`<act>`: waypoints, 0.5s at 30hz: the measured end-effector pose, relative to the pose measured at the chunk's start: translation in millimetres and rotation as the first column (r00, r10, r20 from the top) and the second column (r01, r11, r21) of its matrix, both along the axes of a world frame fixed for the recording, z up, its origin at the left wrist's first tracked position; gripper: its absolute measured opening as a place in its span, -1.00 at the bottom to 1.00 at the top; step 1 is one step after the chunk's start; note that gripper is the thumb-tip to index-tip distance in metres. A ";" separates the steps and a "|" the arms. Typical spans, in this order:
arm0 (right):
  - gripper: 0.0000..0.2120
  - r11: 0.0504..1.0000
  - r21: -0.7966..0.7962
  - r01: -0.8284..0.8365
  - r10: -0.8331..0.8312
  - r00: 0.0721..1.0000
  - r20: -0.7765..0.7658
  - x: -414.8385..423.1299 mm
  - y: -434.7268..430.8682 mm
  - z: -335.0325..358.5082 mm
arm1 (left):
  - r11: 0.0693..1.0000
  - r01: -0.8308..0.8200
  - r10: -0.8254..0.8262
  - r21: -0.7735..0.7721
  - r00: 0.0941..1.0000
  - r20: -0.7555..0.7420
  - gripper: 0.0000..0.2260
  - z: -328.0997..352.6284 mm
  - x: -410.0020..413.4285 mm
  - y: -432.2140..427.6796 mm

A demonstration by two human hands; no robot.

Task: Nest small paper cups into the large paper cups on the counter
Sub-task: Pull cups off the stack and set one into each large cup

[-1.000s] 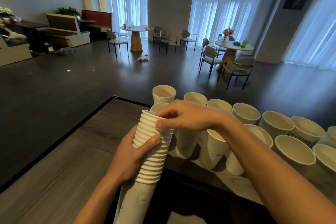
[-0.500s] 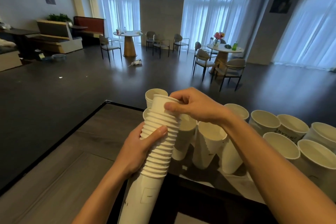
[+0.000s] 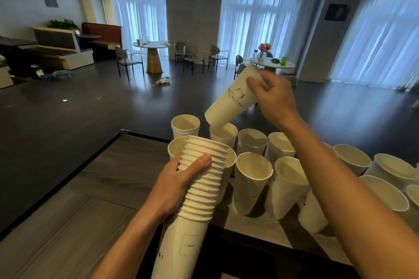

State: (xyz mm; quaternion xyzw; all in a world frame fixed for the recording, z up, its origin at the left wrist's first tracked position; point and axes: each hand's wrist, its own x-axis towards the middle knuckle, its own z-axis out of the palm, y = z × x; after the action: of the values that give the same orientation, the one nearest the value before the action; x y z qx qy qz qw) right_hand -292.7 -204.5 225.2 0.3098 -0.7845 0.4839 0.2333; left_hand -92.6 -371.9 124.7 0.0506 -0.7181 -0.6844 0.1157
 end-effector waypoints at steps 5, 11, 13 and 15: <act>-0.68 0.925 0.345 0.159 -0.047 0.949 -0.312 -15.7 -6.8 -32.7 | 1.000 0.006 -0.006 -0.004 1.000 0.012 -0.41 3.8 -5.8 3.5; -0.61 0.711 0.690 0.137 0.008 0.979 -0.203 -23.3 -26.8 -49.5 | 1.000 0.013 -0.013 0.005 1.000 0.027 -0.55 9.5 -8.7 3.7; -0.61 0.610 0.791 0.045 0.045 0.995 -0.091 -29.0 -34.8 -62.3 | 1.000 0.013 -0.013 0.015 1.000 0.029 -0.57 9.8 -8.6 4.8; -0.63 0.549 0.833 -0.060 0.073 0.997 0.024 -33.8 -37.9 -73.4 | 1.000 0.018 -0.018 0.016 0.999 0.028 -0.56 8.6 -8.9 5.2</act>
State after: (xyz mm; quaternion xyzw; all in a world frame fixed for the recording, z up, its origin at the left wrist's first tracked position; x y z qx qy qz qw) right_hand -326.5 -242.4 151.8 0.4158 -0.9062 0.0616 0.0455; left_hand -101.5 -366.8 133.4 0.0548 -0.7148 -0.6901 0.0990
